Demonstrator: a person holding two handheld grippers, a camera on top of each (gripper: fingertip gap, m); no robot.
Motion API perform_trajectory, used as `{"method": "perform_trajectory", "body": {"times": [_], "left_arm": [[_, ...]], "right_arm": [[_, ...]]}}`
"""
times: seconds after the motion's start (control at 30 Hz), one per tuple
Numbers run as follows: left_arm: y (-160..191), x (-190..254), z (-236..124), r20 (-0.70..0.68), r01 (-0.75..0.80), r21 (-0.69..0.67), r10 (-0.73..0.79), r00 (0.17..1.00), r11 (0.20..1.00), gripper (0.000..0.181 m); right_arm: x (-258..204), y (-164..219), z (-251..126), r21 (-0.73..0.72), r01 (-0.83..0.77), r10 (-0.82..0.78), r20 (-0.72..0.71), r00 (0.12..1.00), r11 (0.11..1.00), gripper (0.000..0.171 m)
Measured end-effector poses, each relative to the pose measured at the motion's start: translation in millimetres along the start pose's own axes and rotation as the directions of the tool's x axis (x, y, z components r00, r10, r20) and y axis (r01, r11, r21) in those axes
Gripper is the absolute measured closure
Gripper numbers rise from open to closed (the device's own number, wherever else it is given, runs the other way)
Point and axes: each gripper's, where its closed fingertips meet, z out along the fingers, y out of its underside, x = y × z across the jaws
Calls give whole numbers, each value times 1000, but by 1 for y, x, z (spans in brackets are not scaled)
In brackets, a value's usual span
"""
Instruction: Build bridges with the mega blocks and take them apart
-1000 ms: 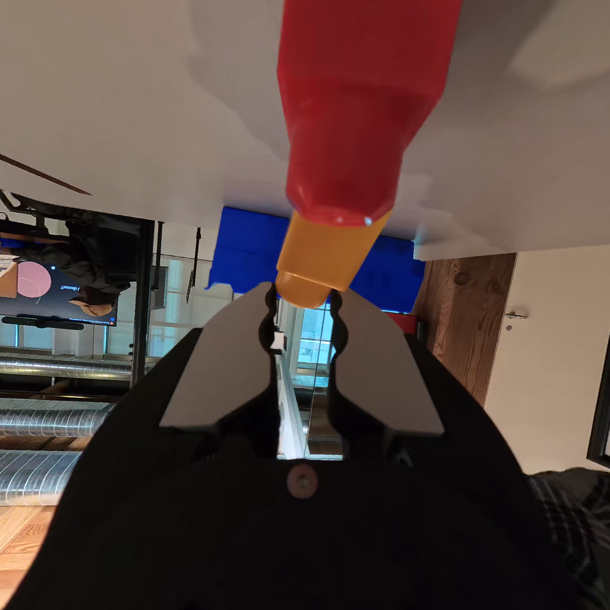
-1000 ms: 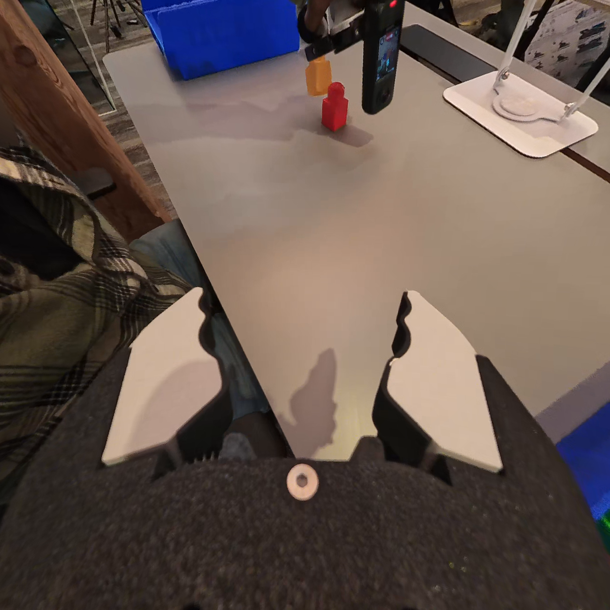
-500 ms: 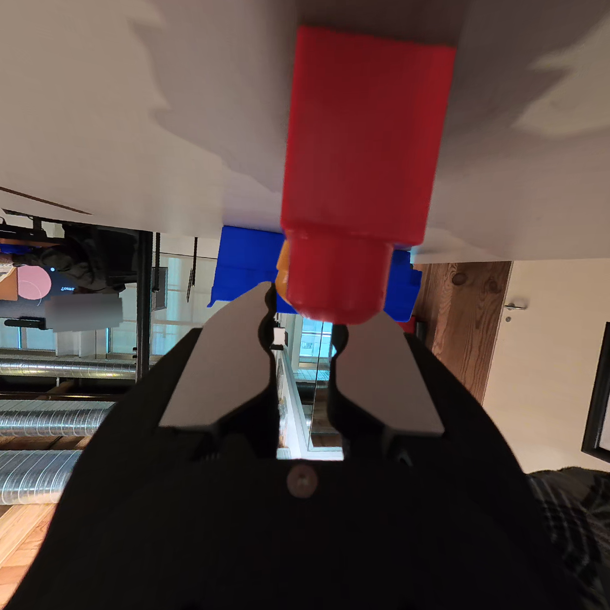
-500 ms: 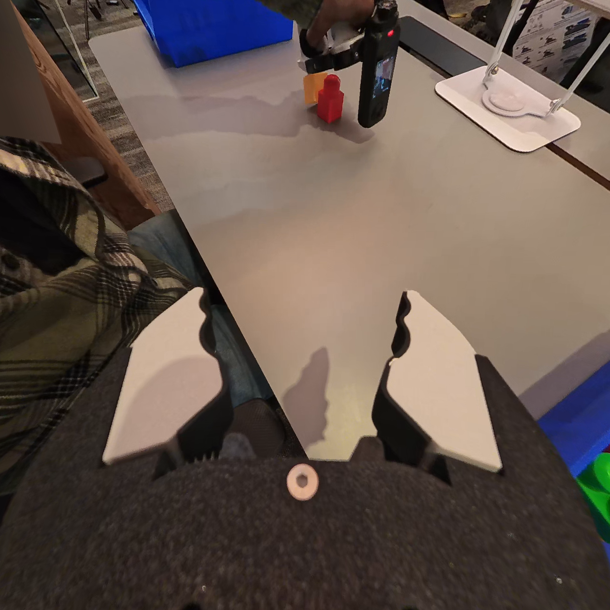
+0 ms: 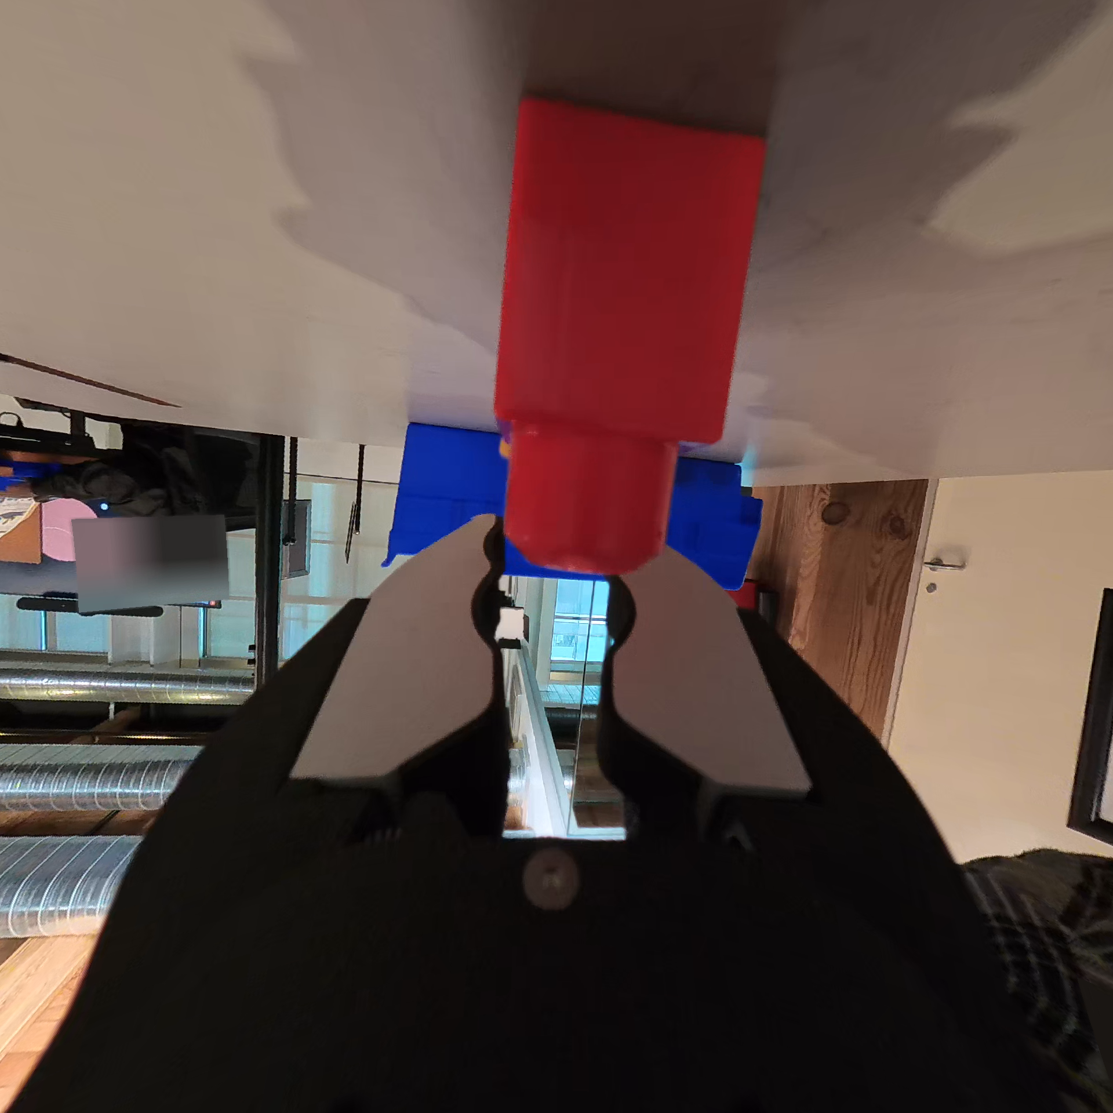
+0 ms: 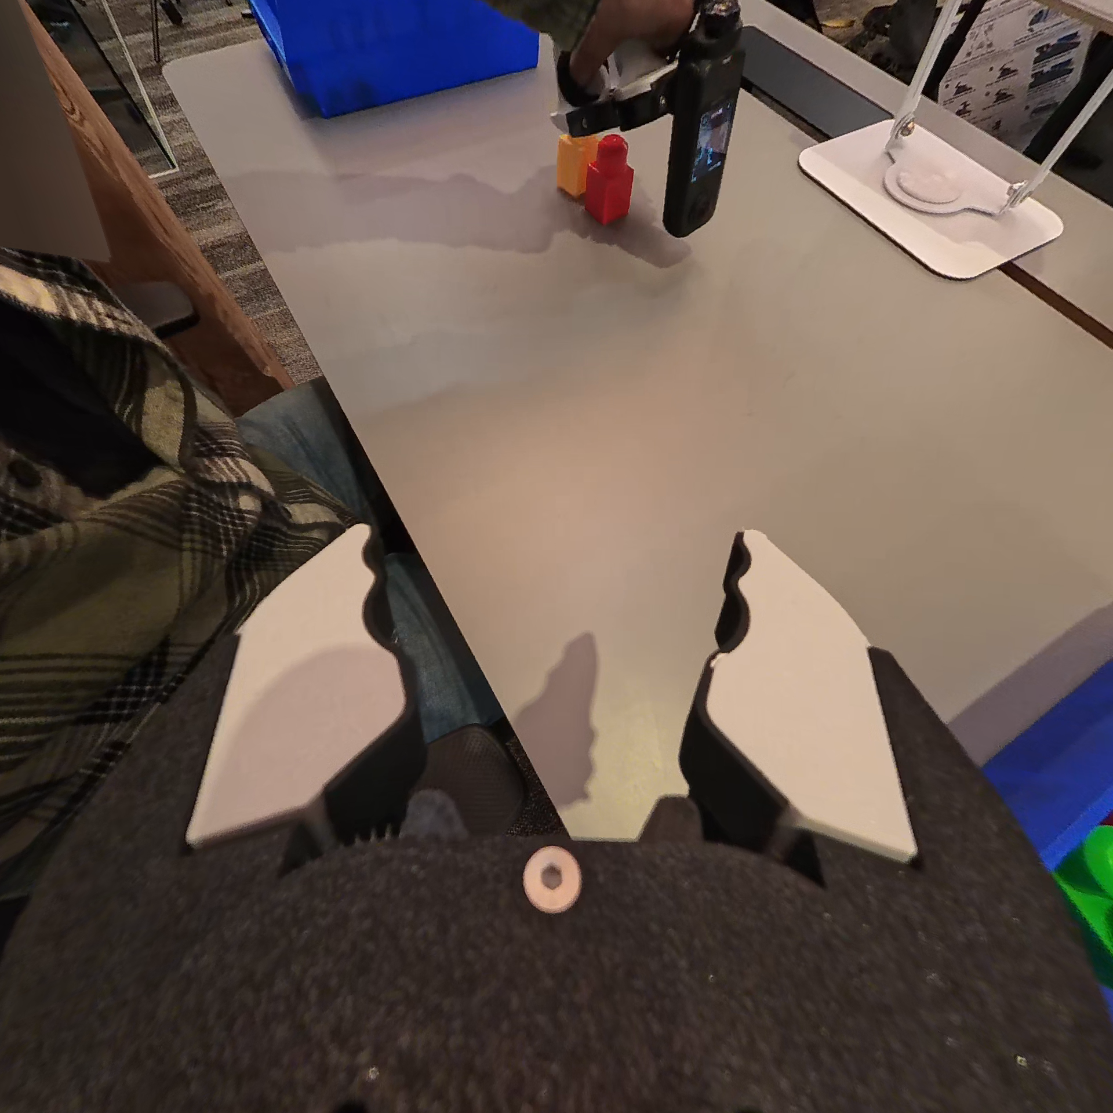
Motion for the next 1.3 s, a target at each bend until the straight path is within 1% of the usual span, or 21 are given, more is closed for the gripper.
{"method": "perform_trajectory", "body": {"times": [0.17,0.3,0.37,0.43,0.47,0.5,0.53,0.57,0.63,0.73,0.77,0.83,0.9,0.97,1.03,1.13,1.23,1.3], "left_arm": [[-3,0,-4,5,-10,42,10,1000,999,150],[3,2,-9,-26,-8,121,12,1000,993,144],[9,3,-13,-60,4,221,9,998,975,141],[13,5,-18,-123,47,384,1,992,922,139],[13,6,-21,-165,79,479,1,986,874,138],[12,8,-25,-208,115,580,10,978,807,136],[10,9,-31,-246,151,683,30,969,714,135],[9,9,-37,-274,194,773,42,961,604,135],[10,8,-45,-302,261,887,52,952,381,132],[14,3,-46,-300,299,953,19,954,56,130],[14,1,-43,-303,303,953,0,953,-33,131],[12,0,-35,-305,296,942,-37,952,-155,132],[8,1,-29,-313,292,927,-58,948,-236,134],[0,3,-23,-314,289,917,-51,948,-276,135],[-8,5,-17,-301,275,918,-52,952,-287,135],[-19,5,-9,-274,248,930,-60,960,-269,132],[-25,6,-7,-259,240,932,-33,965,-273,130],[-29,6,-6,-246,232,938,-26,969,-259,129]], "right_arm": [[-2,1,-1,-8,3,-3,3,1000,1000,64],[-2,-1,-2,-3,8,-8,4,1000,1000,64],[-2,-2,-2,-1,11,-11,5,1000,1000,63],[-3,-2,-3,1,16,-16,5,1000,1000,63],[-3,-3,-3,3,17,-17,4,1000,1000,63],[-3,-3,-4,5,18,-18,2,1000,1000,63],[-3,-3,-5,9,19,-19,0,1000,1000,63],[-3,-4,-6,15,20,-20,-2,1000,1000,63],[-2,-5,-7,22,21,-21,-5,1000,1000,63],[-1,-8,-6,26,24,-24,-3,1000,999,63],[0,-10,-5,28,27,-27,-2,1000,999,63],[1,-14,-3,30,32,-32,3,999,999,63],[1,-18,0,32,36,-37,8,999,999,63],[0,-21,3,29,40,-40,16,999,999,63],[-2,-24,6,23,46,-46,22,999,999,63],[-4,-26,8,14,48,-48,26,999,999,63],[-5,-28,10,4,47,-47,24,999,999,63],[-6,-28,11,-2,47,-47,24,999,999,62]]}}
